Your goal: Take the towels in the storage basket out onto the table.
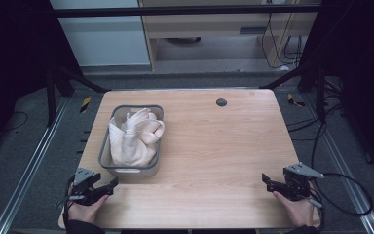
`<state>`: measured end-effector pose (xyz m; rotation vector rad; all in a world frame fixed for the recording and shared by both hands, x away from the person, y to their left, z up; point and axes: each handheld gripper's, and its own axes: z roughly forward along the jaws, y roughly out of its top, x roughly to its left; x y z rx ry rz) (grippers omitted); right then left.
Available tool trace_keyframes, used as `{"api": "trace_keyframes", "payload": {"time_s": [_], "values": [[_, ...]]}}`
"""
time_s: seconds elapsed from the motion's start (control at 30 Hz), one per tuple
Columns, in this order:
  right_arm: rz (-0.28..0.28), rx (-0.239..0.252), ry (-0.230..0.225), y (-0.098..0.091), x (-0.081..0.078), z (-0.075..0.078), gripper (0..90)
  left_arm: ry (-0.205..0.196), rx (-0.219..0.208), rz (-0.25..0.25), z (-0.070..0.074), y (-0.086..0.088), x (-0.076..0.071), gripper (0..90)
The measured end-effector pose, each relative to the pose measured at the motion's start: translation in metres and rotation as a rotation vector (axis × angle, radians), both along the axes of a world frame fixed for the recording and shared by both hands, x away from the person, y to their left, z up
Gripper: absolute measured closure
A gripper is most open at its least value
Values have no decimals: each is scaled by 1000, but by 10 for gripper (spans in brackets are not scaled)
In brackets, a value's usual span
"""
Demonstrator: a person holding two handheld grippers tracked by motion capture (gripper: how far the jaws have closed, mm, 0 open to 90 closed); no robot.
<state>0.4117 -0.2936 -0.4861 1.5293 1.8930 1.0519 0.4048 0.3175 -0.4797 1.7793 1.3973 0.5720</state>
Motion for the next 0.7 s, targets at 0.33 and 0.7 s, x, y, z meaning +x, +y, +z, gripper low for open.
{"api": "trace_keyframes", "payload": {"time_s": [0.33,0.7], "values": [[15,-25,-2,3,0,-1,135,-77,-44,-12,17,1,-6,234],[33,-39,-20,4,0,-2,143,-110,-73,-39,33,-4,-7,228]]}}
